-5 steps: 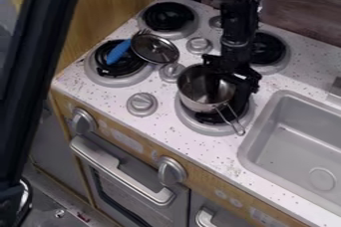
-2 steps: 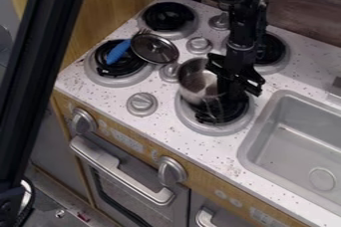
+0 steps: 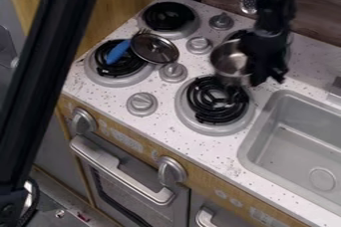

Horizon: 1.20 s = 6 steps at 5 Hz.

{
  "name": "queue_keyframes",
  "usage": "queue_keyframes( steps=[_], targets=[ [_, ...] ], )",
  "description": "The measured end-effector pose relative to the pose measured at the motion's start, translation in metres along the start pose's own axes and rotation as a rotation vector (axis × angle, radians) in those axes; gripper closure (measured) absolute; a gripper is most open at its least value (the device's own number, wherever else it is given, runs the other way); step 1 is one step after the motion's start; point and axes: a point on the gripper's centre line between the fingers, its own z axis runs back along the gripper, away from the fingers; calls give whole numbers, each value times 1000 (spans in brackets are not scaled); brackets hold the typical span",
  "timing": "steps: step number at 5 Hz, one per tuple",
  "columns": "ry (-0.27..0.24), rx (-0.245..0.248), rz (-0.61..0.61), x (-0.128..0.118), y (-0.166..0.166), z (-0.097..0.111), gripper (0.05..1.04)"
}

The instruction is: Move the silver pot to the top right burner

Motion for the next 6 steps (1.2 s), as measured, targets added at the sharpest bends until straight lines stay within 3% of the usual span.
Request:
queue_keyframes(
  steps=[2, 3, 6],
  targets=[
    [-38, 11, -43, 36, 4, -9, 1014],
    [-15, 12, -29, 40, 13, -22, 1014],
    [-31, 46, 2, 59, 42, -31, 1014]
  ],
)
